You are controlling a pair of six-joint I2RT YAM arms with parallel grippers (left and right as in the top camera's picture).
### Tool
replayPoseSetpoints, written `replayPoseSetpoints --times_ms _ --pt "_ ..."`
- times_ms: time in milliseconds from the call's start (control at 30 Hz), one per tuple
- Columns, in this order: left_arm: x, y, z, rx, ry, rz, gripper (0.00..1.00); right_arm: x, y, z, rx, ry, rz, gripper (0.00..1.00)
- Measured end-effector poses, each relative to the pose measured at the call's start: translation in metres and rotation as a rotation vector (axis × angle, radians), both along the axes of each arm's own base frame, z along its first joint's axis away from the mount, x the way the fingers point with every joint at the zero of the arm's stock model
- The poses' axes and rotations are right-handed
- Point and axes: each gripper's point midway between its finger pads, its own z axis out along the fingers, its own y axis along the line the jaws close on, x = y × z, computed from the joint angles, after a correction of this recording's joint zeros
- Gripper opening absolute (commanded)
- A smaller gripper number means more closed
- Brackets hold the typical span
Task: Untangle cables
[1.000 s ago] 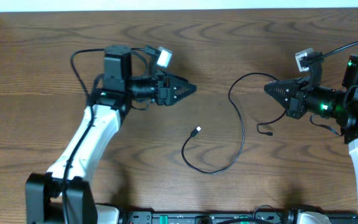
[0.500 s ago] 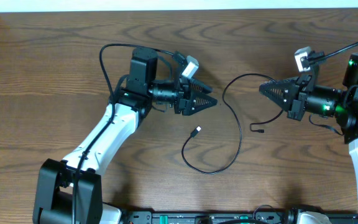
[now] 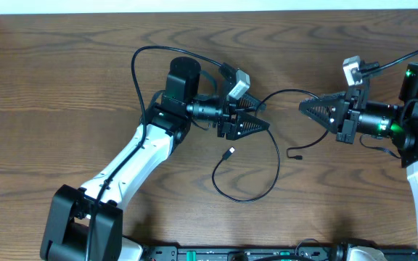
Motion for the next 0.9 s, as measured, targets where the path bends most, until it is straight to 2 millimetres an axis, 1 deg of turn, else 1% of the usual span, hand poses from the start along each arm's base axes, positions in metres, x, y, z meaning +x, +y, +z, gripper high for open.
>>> replayPoseSetpoints --times_ms 67,100,133,200,367,400,433,467,500,567,633,667,767,900 --pt "0.001 0.000 0.000 0.001 -0.005 0.005 0.22 -0.001 0.001 0.001 0.006 -0.003 0.005 0.01" --pt "0.002 0.000 0.000 0.002 -0.010 0.007 0.19 -0.001 0.001 0.002 0.007 -0.003 0.007 0.01" --pt "0.002 0.000 -0.001 0.003 -0.013 0.011 0.10 -0.001 0.001 0.002 0.009 -0.004 0.008 0.01" --pt "0.004 0.000 -0.001 0.006 -0.013 0.018 0.08 -0.002 0.001 0.002 0.010 -0.005 0.009 0.01" --pt "0.012 0.000 -0.004 0.027 0.021 0.074 0.08 0.000 0.000 0.000 -0.001 -0.003 -0.001 0.02" --pt "0.013 0.000 -0.005 0.029 0.027 0.079 0.08 0.001 0.000 -0.001 -0.007 0.000 -0.006 0.10" --pt "0.014 0.000 -0.004 0.029 0.027 0.084 0.08 0.002 -0.001 -0.002 -0.016 0.002 -0.013 0.23" --pt "0.015 0.000 -0.004 0.030 0.033 0.089 0.08 0.003 -0.002 -0.005 -0.032 0.005 -0.026 0.50" --pt "0.015 0.000 -0.004 0.031 0.041 0.094 0.08 0.005 -0.004 -0.009 -0.050 0.018 -0.044 0.74" --pt "0.017 0.000 -0.004 0.031 0.055 0.103 0.08 0.008 -0.008 -0.018 -0.089 0.043 -0.079 0.91" --pt "0.018 -0.001 0.000 0.021 0.059 0.109 0.08 0.009 -0.011 -0.025 -0.123 0.063 -0.105 0.98" --pt "0.019 -0.001 0.003 0.013 0.058 0.113 0.08 0.010 -0.012 -0.028 -0.141 0.068 -0.114 0.99" --pt "0.021 -0.002 0.017 -0.020 0.040 0.121 0.08 0.010 -0.011 -0.034 -0.174 0.074 -0.120 0.99" --pt "0.024 0.001 0.038 -0.072 0.008 0.135 0.08 0.005 0.001 -0.039 -0.208 0.074 -0.086 0.99"
